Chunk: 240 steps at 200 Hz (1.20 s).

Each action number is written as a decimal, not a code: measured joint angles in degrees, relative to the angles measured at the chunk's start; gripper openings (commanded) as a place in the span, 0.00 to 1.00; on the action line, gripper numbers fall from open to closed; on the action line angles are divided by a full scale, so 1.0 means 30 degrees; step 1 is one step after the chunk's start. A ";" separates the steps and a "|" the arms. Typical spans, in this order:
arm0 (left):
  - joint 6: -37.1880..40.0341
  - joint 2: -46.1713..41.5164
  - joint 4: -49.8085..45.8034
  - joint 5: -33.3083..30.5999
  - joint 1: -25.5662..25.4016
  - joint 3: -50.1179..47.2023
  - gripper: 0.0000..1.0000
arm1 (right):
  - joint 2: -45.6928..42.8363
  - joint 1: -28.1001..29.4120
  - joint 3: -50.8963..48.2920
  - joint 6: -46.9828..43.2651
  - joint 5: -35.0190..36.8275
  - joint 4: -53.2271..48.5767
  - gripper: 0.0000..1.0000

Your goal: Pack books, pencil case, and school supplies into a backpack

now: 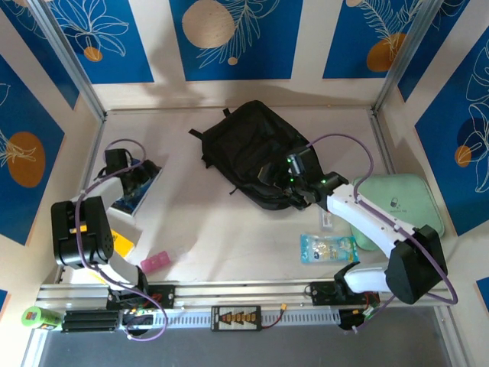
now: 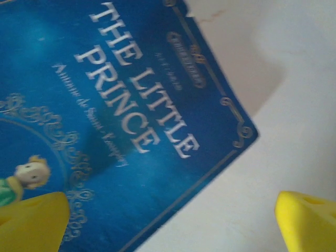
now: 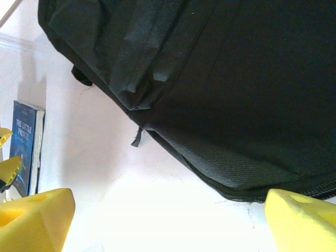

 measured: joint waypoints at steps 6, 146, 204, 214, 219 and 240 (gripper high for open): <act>-0.0058 0.0102 0.0022 0.0117 0.0131 -0.0080 0.97 | 0.0022 0.0066 0.0000 0.0000 -0.0022 0.0058 0.93; -0.6368 -0.0124 0.5428 0.3723 -0.7985 -0.2820 0.89 | 0.1464 0.0321 0.0911 0.0364 -0.0058 0.0051 0.90; -0.9464 -0.1472 0.5574 0.3410 -1.1380 -0.3716 0.94 | 0.2470 0.0874 0.1537 0.0423 -0.0138 -0.0044 0.87; -0.9326 -0.1800 0.4896 0.3424 -1.1154 -0.3519 0.95 | 0.2674 0.1064 0.1792 0.0430 -0.0131 -0.0051 0.86; -0.9063 -0.1960 0.4517 0.3432 -1.0979 -0.3337 0.96 | 0.2798 0.1173 0.1931 0.0415 -0.0138 -0.0036 0.85; -0.7978 -0.2608 0.3067 0.3497 -0.9850 -0.2470 0.96 | 0.3672 0.1923 0.2849 0.0226 -0.0146 -0.0124 0.81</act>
